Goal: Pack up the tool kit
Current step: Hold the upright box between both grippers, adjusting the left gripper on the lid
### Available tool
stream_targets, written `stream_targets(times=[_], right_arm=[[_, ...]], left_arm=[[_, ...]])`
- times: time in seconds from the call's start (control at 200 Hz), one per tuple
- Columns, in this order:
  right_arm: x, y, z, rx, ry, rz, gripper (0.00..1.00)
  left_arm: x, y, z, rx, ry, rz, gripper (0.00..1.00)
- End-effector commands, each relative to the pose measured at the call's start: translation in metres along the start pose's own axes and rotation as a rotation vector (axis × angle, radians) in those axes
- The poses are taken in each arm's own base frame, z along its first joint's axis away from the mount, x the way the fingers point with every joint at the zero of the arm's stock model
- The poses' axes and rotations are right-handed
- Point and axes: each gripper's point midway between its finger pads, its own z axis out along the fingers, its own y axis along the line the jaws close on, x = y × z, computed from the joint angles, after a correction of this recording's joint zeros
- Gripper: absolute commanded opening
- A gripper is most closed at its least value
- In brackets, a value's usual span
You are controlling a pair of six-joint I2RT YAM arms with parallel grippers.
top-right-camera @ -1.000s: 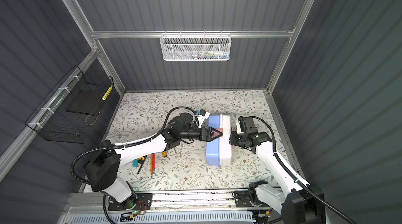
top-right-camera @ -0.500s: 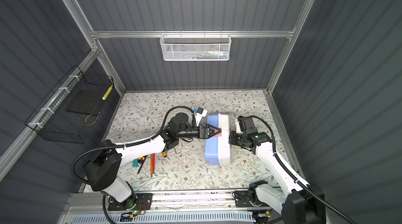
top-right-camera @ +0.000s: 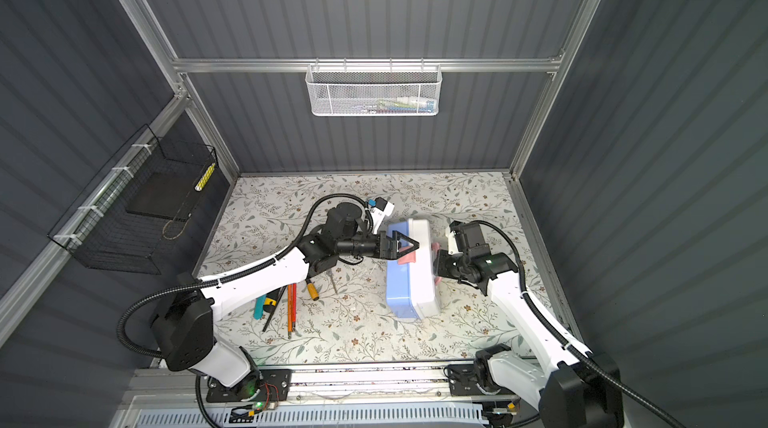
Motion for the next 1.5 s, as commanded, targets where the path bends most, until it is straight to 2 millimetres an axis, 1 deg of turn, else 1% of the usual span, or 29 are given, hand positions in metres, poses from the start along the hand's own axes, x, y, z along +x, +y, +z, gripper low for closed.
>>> stream_targets(times=[0.0,0.12,0.31,0.42,0.601,0.856,1.006,1.236,1.331,1.496], right_arm=[[-0.009,0.005,-0.004,-0.015,-0.042,-0.03,0.0],[-0.01,0.006,-0.004,-0.021,-0.044,-0.026,0.0],[-0.01,0.006,-0.004,-0.023,-0.042,-0.028,0.0],[-0.01,0.006,-0.003,-0.025,-0.041,-0.025,0.0],[-0.009,0.007,-0.003,-0.031,-0.038,-0.025,0.0],[-0.01,0.01,-0.002,-0.045,-0.035,-0.033,0.0],[-0.011,0.012,-0.004,-0.055,-0.04,-0.038,0.0],[-0.01,0.011,-0.003,-0.053,-0.047,-0.032,0.0],[-0.01,0.012,-0.003,-0.06,-0.049,-0.034,0.0],[-0.013,0.015,-0.007,-0.07,-0.06,-0.04,0.0]], left_arm=[[0.024,0.029,-0.017,-0.162,0.102,0.005,0.99],[0.025,0.026,-0.011,-0.129,0.102,-0.022,0.99],[0.022,0.029,-0.003,-0.126,0.1,-0.026,0.99],[0.02,0.025,0.001,-0.1,0.102,-0.028,0.99],[0.029,0.026,0.008,-0.109,0.144,-0.027,0.99],[0.027,0.018,0.014,-0.073,0.149,-0.01,0.99],[0.034,0.023,0.022,-0.076,0.18,-0.023,0.99],[0.04,0.021,0.028,-0.055,0.198,-0.026,0.99],[0.045,0.018,0.033,-0.025,0.204,-0.029,0.99],[0.048,0.003,0.042,0.069,0.2,-0.037,0.99]])
